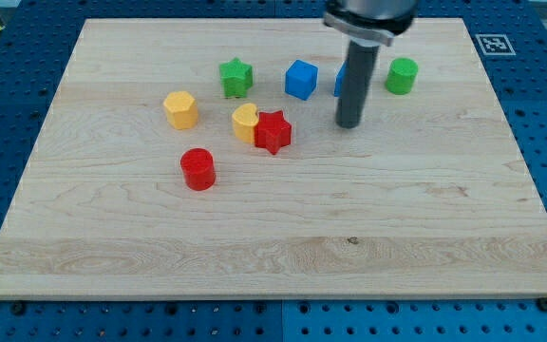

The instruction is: Move the red circle to the bottom left of the yellow hexagon

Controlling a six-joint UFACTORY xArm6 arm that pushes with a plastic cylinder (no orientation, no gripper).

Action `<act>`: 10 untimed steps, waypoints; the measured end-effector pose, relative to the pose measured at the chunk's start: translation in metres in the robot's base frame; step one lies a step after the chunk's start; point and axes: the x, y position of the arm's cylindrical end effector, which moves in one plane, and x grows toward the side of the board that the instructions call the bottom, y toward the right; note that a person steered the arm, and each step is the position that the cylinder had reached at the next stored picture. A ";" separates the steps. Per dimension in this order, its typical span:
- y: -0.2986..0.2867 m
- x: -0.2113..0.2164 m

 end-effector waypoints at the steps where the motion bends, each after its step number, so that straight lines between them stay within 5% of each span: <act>1: 0.001 0.000; 2: 0.014 0.019; 4: -0.064 0.080; 6: -0.172 0.063; 10: -0.162 0.042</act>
